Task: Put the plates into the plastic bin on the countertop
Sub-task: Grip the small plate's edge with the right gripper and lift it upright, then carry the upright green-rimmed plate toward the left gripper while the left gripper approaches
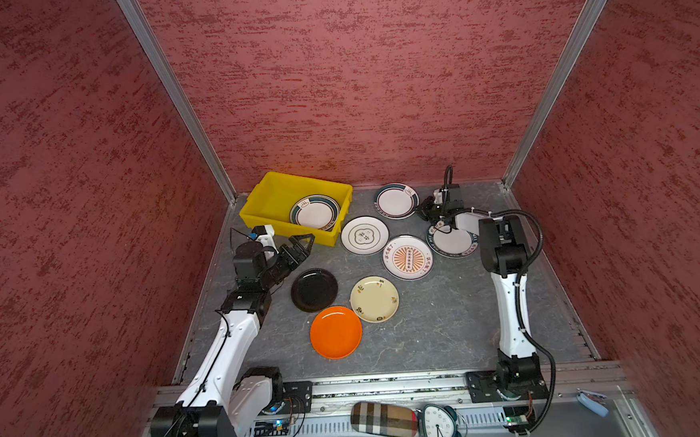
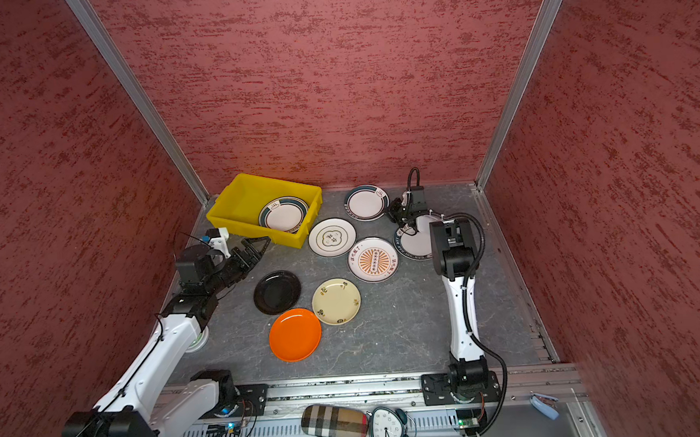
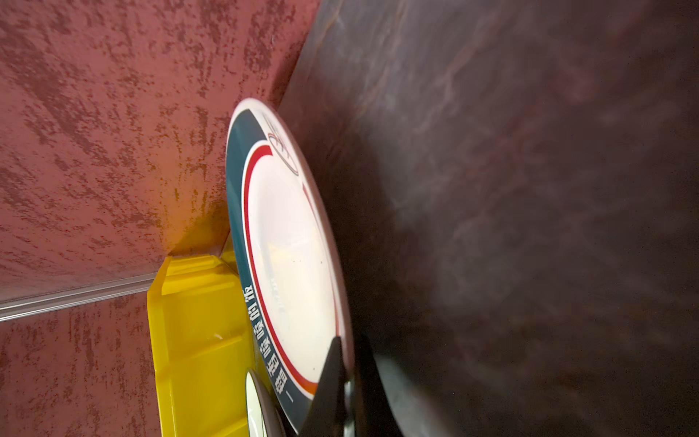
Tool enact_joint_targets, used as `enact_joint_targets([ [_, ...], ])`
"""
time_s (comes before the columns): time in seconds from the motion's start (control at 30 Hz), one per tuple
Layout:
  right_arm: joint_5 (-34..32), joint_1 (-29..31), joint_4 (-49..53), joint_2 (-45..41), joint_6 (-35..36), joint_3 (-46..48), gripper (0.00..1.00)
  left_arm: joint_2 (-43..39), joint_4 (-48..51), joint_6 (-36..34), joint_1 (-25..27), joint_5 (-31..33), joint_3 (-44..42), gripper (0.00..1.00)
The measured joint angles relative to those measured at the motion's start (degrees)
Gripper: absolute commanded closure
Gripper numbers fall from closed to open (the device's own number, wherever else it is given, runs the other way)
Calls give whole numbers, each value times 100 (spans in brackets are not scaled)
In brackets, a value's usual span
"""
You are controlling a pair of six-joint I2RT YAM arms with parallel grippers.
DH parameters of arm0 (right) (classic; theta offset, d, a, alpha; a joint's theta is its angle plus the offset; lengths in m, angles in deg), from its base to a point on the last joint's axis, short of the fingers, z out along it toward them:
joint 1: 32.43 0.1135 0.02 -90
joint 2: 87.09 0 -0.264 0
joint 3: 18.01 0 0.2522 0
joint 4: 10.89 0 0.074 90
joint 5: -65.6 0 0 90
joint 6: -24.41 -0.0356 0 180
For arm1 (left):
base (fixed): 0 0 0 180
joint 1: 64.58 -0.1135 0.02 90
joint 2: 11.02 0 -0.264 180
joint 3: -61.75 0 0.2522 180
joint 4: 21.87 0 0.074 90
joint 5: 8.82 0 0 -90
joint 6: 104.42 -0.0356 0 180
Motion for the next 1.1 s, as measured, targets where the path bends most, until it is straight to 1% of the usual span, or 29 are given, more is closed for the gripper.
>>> enact_joint_targets([
  [0.1,-179,0,-26,-509,-87,551,100,129,4,-2,-9,0,0,1],
  [0.27,-350,0,-138,-1311,-227,1058,100,166,7,-2,-28,-2,-2,1],
  [0.47,-376,0,-310,-2363,-299,1397,100,24,63,9,-35,0,-48,1],
  [0.6,-367,4,-503,-3204,-367,2024,100,-120,188,116,24,57,-114,1],
  [0.73,-411,7,-527,-4157,-382,2876,100,-107,227,197,295,146,-114,0],
  [0.97,-452,39,-372,-5755,-358,4122,100,118,168,234,1115,402,-114,1],
  [1.1,-479,87,-286,-6507,-317,4747,100,236,52,216,1493,612,-114,1],
])
